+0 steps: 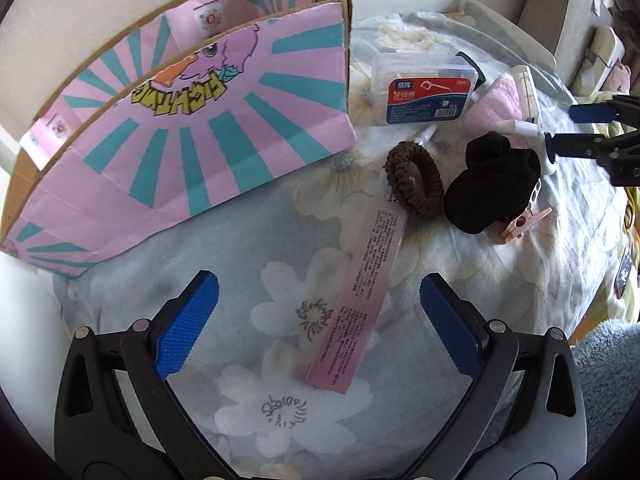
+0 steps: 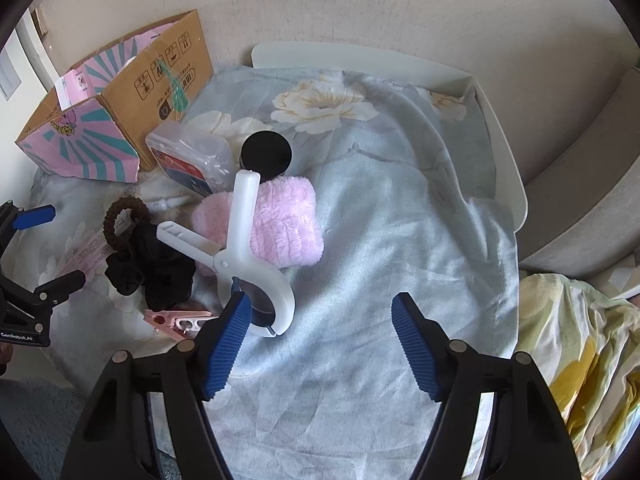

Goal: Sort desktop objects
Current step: 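Move both grippers back over the remaining items on the bed, then grasp the pink tube box with left gripper while right gripper grasps white clip, then lift and carry the pink tube box and white clip over the cardboard box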

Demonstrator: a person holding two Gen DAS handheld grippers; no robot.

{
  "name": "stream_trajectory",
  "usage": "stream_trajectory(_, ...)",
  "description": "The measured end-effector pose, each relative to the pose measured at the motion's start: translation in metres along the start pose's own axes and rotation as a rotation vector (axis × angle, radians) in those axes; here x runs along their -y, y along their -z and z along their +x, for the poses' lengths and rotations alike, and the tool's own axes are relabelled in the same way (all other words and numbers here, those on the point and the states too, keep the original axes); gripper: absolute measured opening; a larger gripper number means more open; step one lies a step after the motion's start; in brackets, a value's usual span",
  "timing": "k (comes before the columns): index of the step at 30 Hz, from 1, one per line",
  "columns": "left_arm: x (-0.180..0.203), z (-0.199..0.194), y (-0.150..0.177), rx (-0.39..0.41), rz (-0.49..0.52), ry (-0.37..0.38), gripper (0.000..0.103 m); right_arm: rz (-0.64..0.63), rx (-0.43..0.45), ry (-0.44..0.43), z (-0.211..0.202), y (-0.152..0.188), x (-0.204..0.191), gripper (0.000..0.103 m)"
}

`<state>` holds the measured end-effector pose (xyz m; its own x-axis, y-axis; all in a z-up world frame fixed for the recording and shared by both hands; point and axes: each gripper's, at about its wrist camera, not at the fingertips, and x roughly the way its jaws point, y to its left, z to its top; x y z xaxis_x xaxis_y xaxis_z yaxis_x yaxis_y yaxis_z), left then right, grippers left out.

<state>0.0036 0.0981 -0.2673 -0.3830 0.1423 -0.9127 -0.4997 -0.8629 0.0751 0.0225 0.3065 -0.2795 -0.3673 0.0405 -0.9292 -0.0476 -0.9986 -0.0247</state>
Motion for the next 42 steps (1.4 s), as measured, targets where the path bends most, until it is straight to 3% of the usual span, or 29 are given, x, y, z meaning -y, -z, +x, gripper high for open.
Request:
stream_trajectory(6,0.006,0.004,-0.004,-0.003,0.025,0.014,0.101,-0.015,-0.030,-0.020,0.012,-0.002,-0.003,0.061)
stream_trajectory(15,0.001,0.007,-0.004,0.001,0.002,0.042,0.097,-0.006,-0.032,-0.031,0.016,-0.006,-0.006,0.060)
stream_trajectory(21,0.001,0.008,-0.002,0.003,0.011,0.032,0.080,-0.010,-0.033,-0.032,0.017,-0.006,-0.007,0.059)
stream_trajectory(23,0.003,0.009,-0.001,-0.002,0.025,0.020,0.073,-0.002,-0.040,-0.043,0.019,-0.006,-0.007,0.054)
stream_trajectory(26,0.006,0.008,0.000,0.007,0.047,0.018,0.055,0.011,-0.054,-0.063,0.023,-0.006,-0.007,0.043)
stream_trajectory(28,0.010,0.006,0.001,0.010,0.066,0.023,0.030,0.007,-0.059,-0.070,0.024,-0.006,-0.009,0.031)
stream_trajectory(29,0.013,0.005,0.001,0.010,0.079,0.017,0.024,0.005,-0.060,-0.072,0.024,-0.006,-0.010,0.029)
stream_trajectory(34,0.016,-0.001,0.003,0.020,0.100,0.033,0.020,0.004,-0.038,-0.092,0.017,-0.003,-0.015,0.017)
stream_trajectory(42,0.010,-0.011,0.002,0.040,0.048,0.072,0.020,0.036,0.003,-0.128,0.006,0.002,-0.014,0.012)
